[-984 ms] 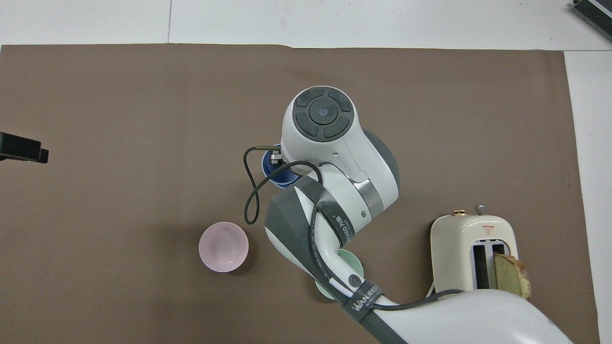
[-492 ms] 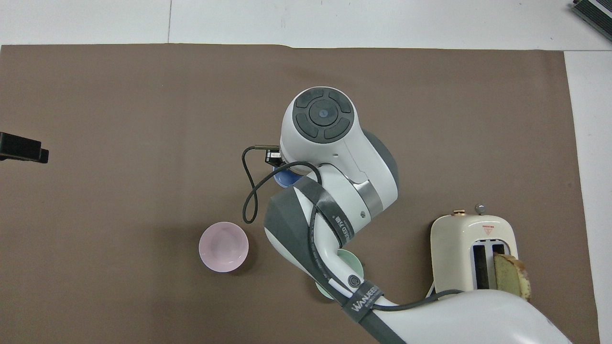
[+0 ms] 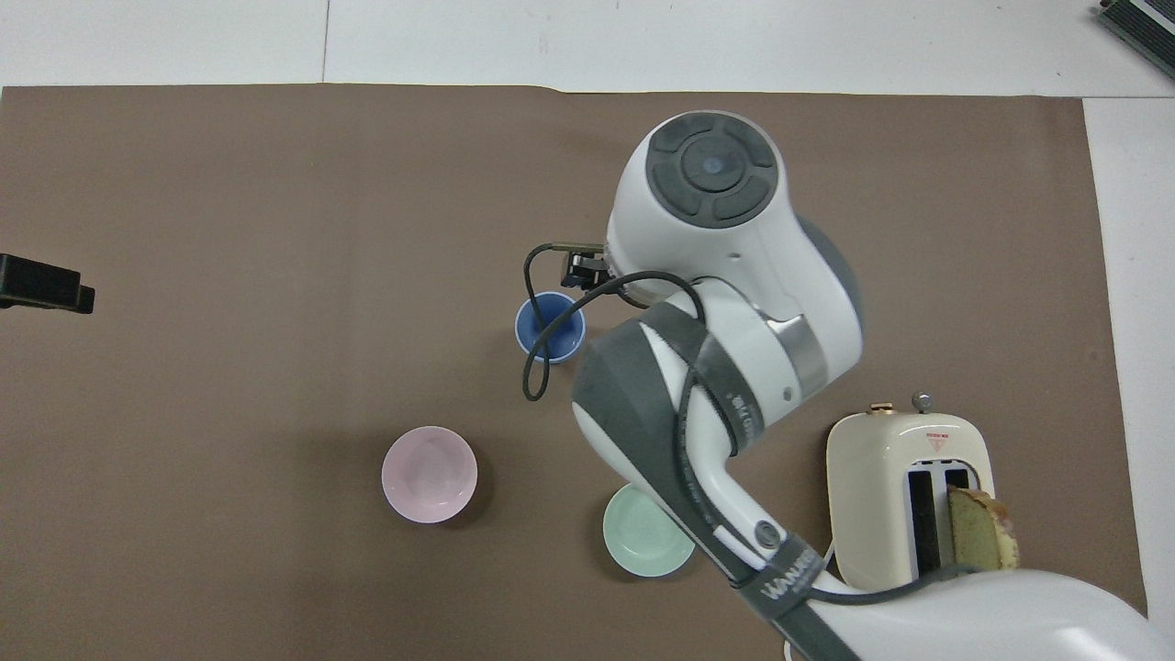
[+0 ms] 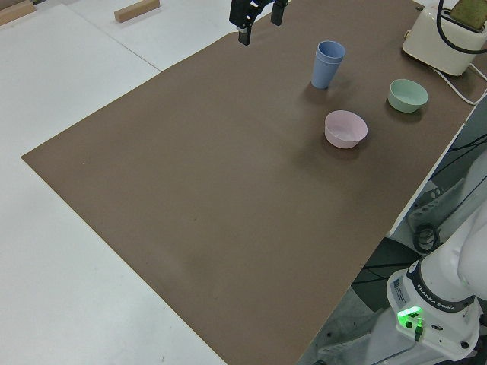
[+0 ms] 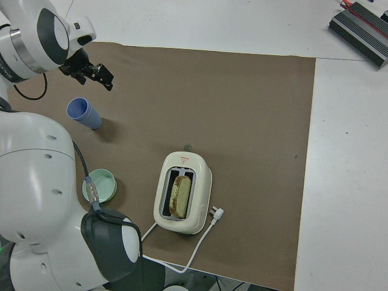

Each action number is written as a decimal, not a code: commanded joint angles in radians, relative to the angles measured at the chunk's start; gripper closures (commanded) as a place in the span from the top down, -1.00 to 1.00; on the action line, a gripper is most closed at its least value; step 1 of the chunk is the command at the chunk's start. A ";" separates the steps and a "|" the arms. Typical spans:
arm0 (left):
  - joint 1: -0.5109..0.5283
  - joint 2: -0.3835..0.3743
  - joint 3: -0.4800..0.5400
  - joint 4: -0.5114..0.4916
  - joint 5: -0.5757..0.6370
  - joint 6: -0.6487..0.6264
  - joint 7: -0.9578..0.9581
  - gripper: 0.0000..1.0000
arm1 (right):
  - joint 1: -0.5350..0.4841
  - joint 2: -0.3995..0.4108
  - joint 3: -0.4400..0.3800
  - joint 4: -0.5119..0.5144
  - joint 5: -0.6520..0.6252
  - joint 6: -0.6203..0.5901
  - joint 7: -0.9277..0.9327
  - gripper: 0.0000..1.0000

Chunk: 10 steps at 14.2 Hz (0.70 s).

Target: Stack blue cups with both arms

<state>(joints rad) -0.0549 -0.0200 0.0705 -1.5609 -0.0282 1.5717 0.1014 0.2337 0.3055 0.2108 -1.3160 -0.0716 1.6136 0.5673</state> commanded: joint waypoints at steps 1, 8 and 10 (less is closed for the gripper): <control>0.056 -0.011 -0.078 -0.014 0.007 0.037 -0.005 1.00 | -0.097 -0.101 0.015 0.000 0.009 -0.079 -0.124 1.00; 0.055 -0.014 -0.080 -0.013 0.007 0.028 -0.009 1.00 | -0.319 -0.160 0.006 0.012 0.001 -0.225 -0.424 1.00; 0.063 -0.015 -0.075 -0.014 0.007 0.027 -0.009 1.00 | -0.390 -0.160 0.007 0.012 0.004 -0.219 -0.486 1.00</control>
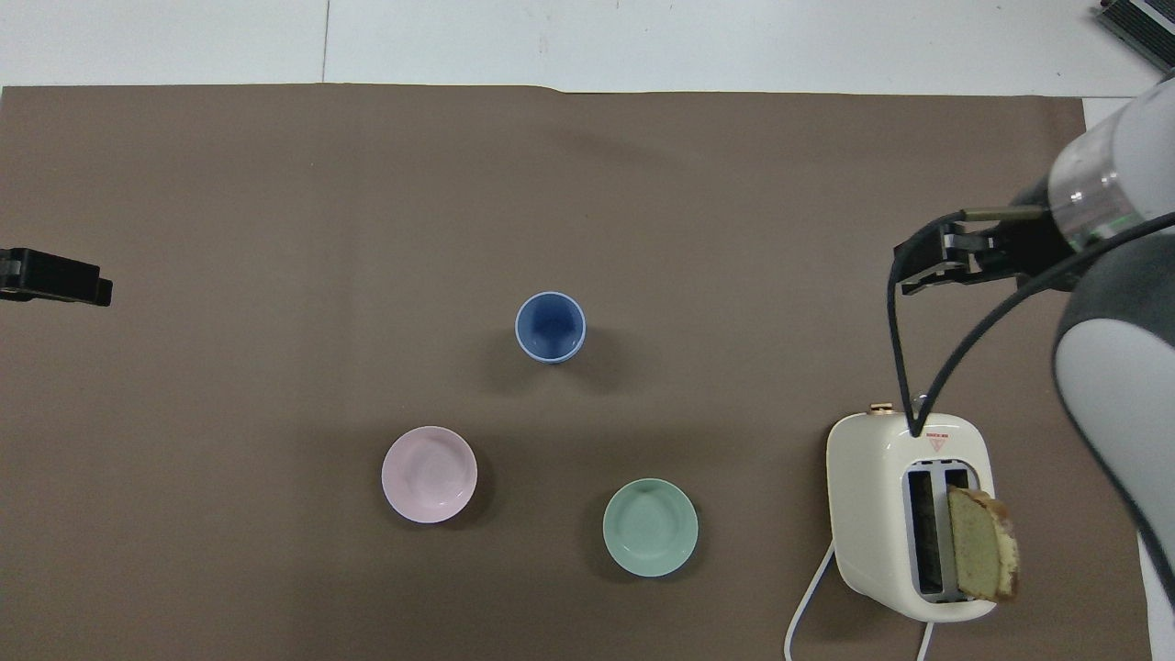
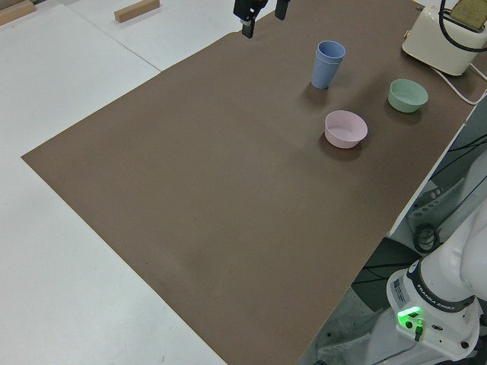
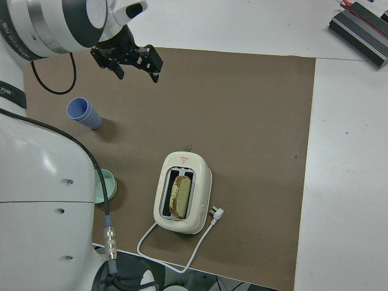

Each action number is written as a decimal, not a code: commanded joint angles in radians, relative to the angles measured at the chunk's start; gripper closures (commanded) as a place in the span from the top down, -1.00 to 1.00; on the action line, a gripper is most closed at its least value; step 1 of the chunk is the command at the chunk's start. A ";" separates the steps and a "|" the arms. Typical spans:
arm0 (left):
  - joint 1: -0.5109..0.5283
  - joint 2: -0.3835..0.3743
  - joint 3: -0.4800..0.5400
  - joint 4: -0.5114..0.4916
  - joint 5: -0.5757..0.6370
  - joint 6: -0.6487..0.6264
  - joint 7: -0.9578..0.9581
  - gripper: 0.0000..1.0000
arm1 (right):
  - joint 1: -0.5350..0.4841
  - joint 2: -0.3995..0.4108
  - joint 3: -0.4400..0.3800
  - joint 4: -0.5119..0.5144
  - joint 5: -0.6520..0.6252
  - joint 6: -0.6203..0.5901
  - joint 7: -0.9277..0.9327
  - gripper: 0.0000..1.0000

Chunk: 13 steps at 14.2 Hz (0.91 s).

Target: Stack blue cups with both arms

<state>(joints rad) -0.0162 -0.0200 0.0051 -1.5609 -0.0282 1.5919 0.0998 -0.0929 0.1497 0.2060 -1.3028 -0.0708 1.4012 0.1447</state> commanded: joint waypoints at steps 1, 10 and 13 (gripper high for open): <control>0.024 -0.015 -0.008 -0.014 0.007 0.006 -0.008 1.00 | -0.092 -0.006 0.012 -0.004 0.008 -0.001 -0.085 1.00; 0.021 -0.017 -0.008 -0.013 0.007 0.006 -0.009 1.00 | -0.183 -0.079 -0.011 -0.147 0.008 0.079 -0.211 1.00; 0.016 -0.017 -0.011 -0.014 0.007 0.003 -0.012 1.00 | -0.182 -0.098 -0.013 -0.176 0.006 0.087 -0.208 1.00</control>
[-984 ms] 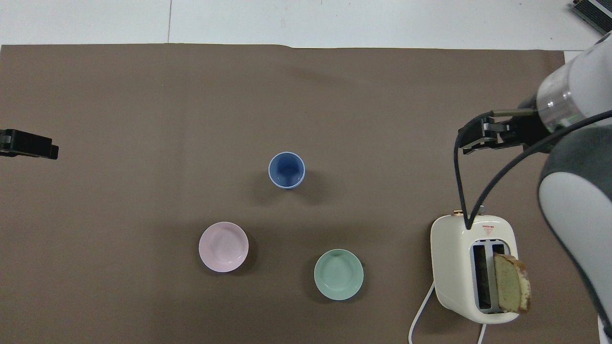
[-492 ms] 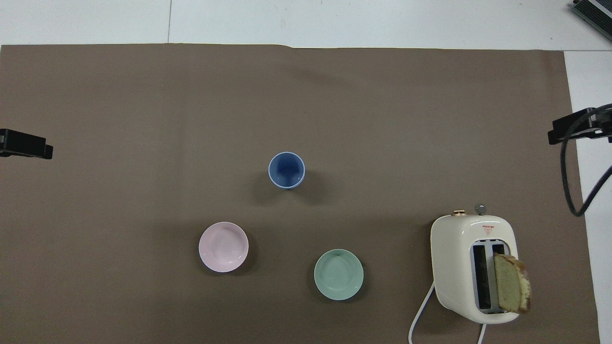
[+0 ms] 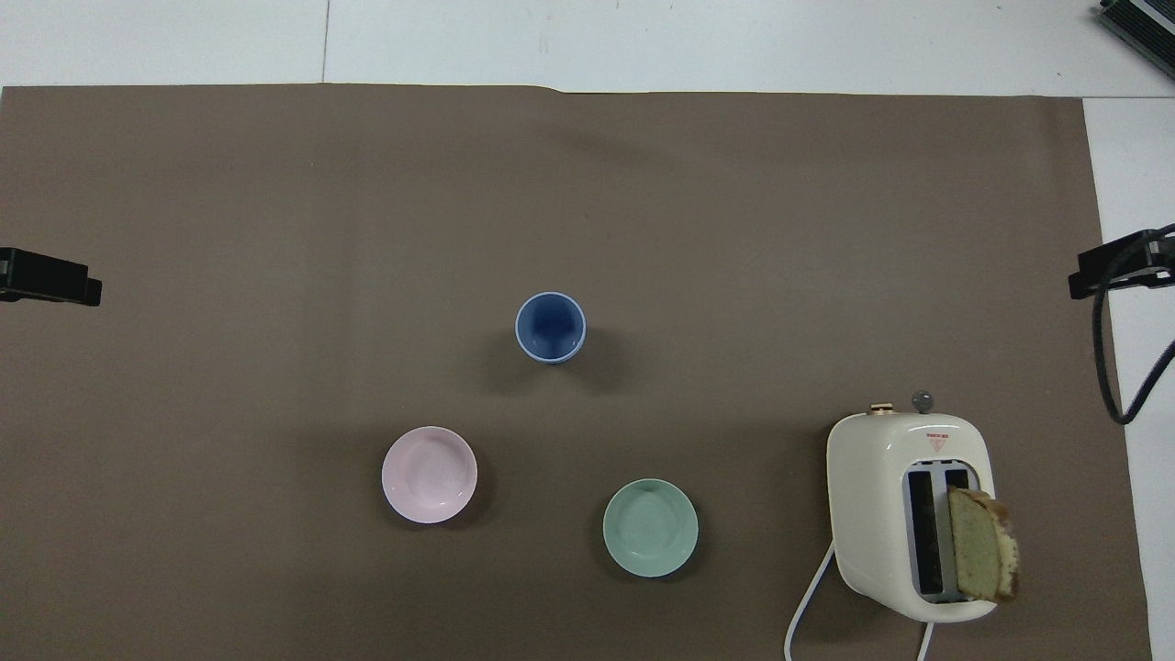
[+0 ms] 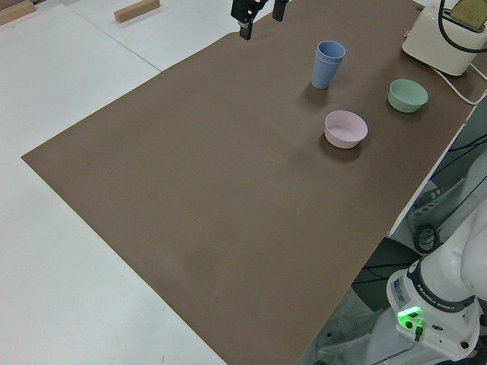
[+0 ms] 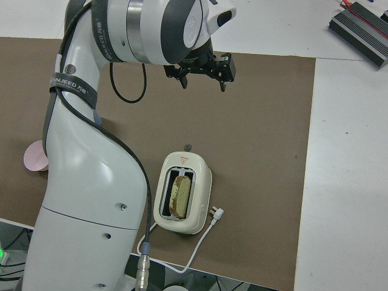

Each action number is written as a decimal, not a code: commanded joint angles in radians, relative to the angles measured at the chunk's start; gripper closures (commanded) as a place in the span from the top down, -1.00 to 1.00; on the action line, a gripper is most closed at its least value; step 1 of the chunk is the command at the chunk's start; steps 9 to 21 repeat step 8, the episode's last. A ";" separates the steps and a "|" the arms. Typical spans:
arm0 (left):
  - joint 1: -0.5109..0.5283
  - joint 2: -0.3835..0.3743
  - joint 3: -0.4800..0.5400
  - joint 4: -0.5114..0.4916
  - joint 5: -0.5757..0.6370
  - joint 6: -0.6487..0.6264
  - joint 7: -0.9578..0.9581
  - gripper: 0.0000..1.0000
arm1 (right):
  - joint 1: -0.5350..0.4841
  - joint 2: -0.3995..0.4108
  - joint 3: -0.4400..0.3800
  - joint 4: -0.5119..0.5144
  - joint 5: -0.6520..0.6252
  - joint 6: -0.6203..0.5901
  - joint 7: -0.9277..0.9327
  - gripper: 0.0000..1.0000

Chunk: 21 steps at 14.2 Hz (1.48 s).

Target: Stack blue cups with both arms

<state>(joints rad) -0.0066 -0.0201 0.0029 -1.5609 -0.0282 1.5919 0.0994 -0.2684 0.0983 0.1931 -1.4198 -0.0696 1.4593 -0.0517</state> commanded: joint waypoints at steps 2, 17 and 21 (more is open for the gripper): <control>0.014 -0.018 -0.009 -0.018 0.007 0.003 -0.009 1.00 | -0.005 -0.045 0.000 -0.059 0.005 0.035 -0.020 1.00; 0.036 -0.015 -0.011 -0.013 0.008 0.000 -0.004 1.00 | 0.003 -0.046 0.006 -0.062 0.008 0.046 -0.007 1.00; 0.036 -0.015 -0.011 -0.013 0.008 0.000 -0.004 1.00 | 0.003 -0.046 0.006 -0.062 0.008 0.046 -0.007 1.00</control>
